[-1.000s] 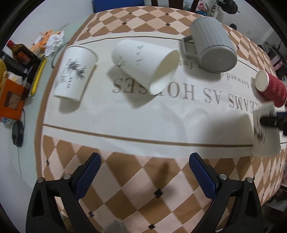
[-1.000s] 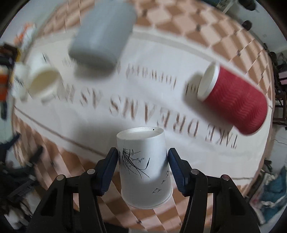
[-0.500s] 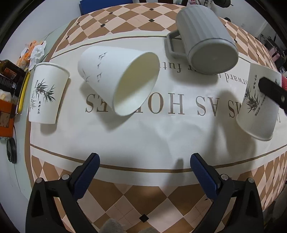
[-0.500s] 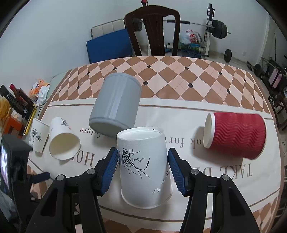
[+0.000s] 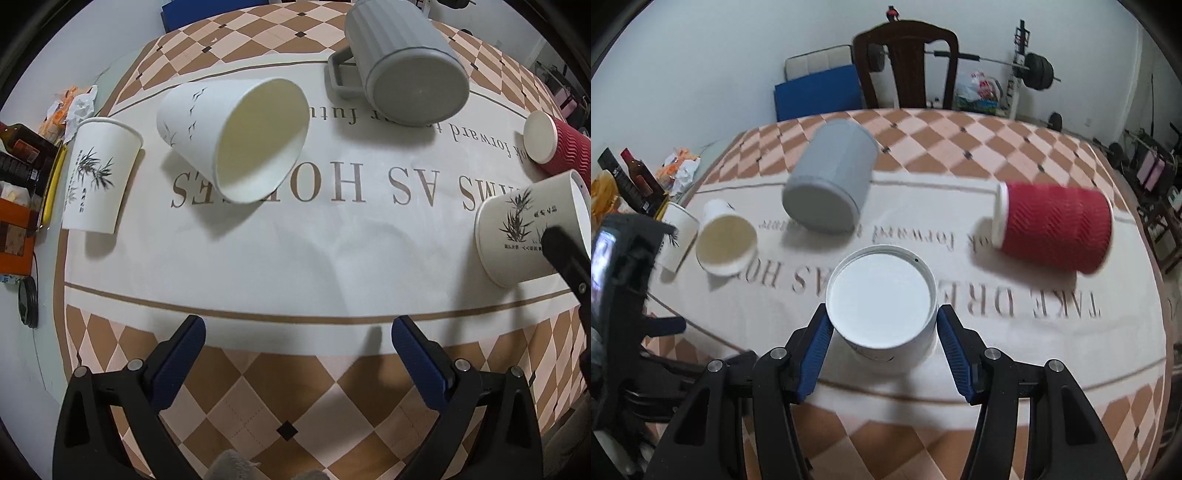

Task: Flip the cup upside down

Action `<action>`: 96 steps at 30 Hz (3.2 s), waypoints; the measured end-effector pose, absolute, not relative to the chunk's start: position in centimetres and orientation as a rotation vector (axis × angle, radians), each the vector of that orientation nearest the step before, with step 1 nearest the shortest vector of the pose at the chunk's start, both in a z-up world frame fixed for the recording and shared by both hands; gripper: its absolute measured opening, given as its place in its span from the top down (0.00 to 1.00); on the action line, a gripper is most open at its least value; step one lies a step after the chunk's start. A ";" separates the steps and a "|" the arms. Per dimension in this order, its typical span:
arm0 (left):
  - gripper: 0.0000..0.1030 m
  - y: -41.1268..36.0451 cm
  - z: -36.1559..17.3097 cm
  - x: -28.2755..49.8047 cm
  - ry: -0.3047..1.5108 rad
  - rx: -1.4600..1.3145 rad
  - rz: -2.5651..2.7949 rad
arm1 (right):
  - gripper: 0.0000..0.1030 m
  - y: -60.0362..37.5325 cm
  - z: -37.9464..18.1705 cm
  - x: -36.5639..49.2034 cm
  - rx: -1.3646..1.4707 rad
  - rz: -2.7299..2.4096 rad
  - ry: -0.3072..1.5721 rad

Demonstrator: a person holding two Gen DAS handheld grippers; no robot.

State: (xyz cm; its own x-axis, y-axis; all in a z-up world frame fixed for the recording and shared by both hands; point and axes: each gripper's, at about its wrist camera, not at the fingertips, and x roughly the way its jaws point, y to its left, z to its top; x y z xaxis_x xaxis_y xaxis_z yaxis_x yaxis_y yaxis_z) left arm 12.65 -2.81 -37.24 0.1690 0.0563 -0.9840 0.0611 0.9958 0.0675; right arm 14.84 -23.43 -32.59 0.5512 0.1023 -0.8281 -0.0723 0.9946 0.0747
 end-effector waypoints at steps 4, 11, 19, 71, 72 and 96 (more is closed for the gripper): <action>0.00 -2.8 -36.8 11.7 1.392 0.088 0.016 | 0.38 -24.2 -32.7 14.0 0.056 0.076 1.008; 0.00 -3.7 -32.3 9.4 1.312 0.078 0.028 | 0.12 -25.4 -30.7 11.8 0.058 0.007 1.045; 0.00 -3.8 -24.4 7.2 1.207 0.076 -0.005 | 0.06 -27.4 -23.6 6.8 0.071 -0.166 1.030; 0.00 -3.2 -4.7 -1.4 1.087 0.066 -0.070 | 0.00 -26.3 0.3 -6.6 0.062 -0.264 0.953; 0.00 -3.2 -4.7 -1.4 1.089 0.067 -0.071 | 0.00 -26.3 0.3 -6.7 0.064 -0.262 0.954; 0.00 -3.8 -4.6 -1.1 1.089 0.066 -0.065 | 0.00 -26.9 -1.7 -6.7 0.051 -0.252 0.976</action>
State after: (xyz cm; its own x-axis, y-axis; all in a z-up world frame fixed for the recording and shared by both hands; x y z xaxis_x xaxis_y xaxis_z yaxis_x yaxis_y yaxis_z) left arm -1.09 -3.78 -4.60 0.4623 -0.0201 -0.8865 0.0850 0.9961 0.0217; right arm -6.69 -26.93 -1.70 0.5338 -0.1886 -0.8243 0.2345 0.9696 -0.0700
